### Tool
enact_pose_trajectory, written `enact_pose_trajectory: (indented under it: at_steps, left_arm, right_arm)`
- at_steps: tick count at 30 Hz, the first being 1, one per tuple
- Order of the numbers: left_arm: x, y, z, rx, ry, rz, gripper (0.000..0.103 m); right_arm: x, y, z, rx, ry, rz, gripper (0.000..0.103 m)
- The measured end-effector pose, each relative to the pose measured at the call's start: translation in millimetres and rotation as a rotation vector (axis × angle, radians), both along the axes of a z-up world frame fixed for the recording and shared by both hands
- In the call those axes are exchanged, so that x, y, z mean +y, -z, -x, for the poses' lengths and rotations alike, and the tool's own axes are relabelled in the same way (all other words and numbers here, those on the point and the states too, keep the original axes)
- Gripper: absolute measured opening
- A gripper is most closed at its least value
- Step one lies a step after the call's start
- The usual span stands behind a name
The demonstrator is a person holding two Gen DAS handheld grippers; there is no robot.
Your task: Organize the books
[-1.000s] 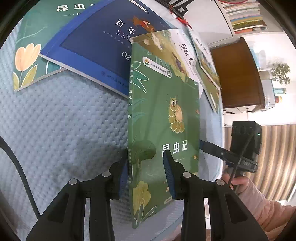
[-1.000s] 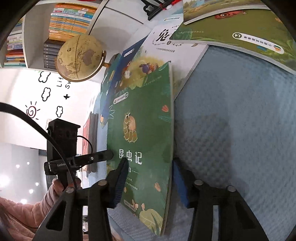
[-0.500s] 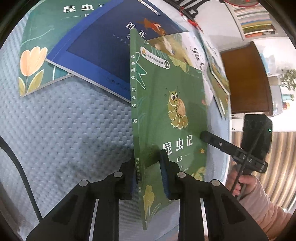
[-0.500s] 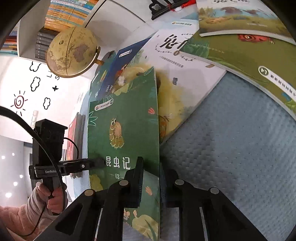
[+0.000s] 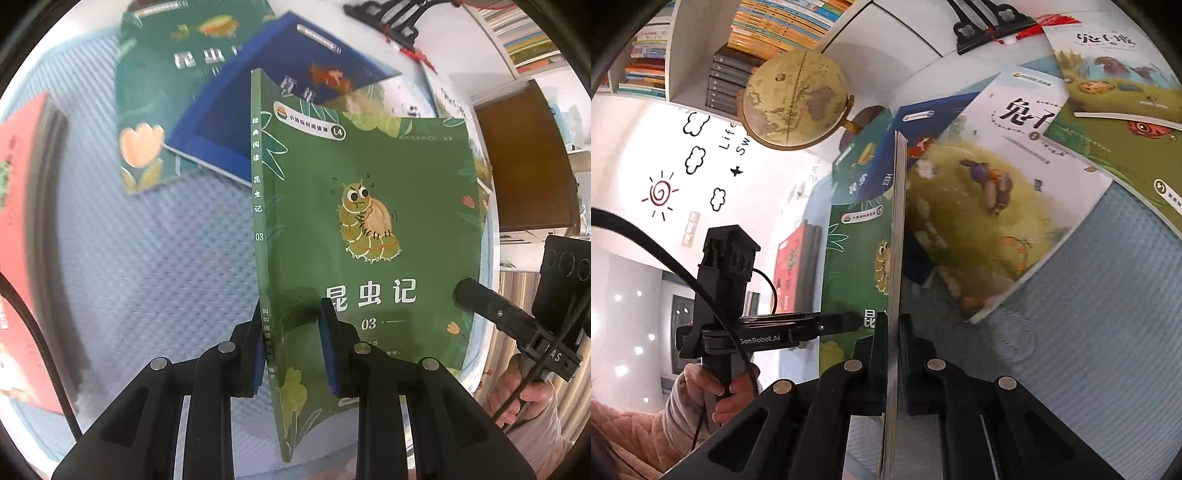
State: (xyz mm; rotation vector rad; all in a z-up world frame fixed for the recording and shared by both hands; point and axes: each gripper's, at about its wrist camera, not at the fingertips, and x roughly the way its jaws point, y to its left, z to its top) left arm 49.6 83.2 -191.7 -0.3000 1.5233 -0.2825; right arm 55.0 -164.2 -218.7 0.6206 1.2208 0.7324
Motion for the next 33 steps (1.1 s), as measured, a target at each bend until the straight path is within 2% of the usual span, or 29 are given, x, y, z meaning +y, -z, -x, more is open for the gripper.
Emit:
enact_pose_trajectory:
  at_steps: [10, 18, 26, 33]
  left_arm:
    - [29.2, -47.8, -5.6, -0.101, -0.028, -0.010, 0.023]
    - [65.6, -76.7, -5.9, -0.164, -0.062, -0.020, 0.024]
    - [104.6, -92.5, -2.1, -0.195, -0.113, -0.033, 0.024]
    - [137.3, -92.4, -0.6, -0.202, -0.161, -0.063, 0.024]
  right_arm:
    - [30.0, -46.2, -5.1, -0.063, 0.006, -0.046, 0.006]
    - [66.9, -80.6, -10.9, -0.128, -0.032, -0.055, 0.006]
    - [110.4, -94.3, -13.7, -0.145, -0.073, -0.072, 0.007]
    - [150.0, -95.0, -16.6, -0.141, -0.114, -0.087, 0.008]
